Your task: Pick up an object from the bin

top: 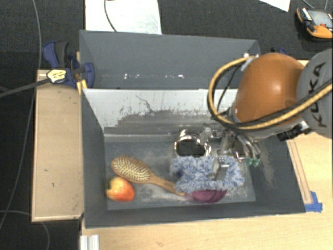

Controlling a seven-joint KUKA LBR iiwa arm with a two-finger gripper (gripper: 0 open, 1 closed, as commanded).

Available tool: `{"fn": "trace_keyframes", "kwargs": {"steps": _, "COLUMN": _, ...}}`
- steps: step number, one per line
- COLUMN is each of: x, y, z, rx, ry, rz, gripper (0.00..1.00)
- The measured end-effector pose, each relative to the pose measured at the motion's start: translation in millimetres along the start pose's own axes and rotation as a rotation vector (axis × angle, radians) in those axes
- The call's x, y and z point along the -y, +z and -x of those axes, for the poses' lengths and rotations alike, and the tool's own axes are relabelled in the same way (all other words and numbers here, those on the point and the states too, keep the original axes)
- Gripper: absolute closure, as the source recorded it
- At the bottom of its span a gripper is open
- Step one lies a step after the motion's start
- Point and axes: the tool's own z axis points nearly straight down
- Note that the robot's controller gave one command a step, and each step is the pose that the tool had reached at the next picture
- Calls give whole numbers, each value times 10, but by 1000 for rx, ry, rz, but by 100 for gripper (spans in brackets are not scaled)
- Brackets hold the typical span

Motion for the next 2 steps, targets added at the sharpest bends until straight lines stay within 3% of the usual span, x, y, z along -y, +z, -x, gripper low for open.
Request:
{"fn": "trace_keyframes", "kwargs": {"steps": 1, "x": 33, "y": 132, "z": 9, "rx": 11, "ry": -47, "rz": -1, "gripper": 0}}
{"fn": "trace_keyframes", "kwargs": {"steps": 2, "x": -405, "y": -125, "z": 24, "rx": 18, "ry": -104, "rz": 0, "gripper": 0}}
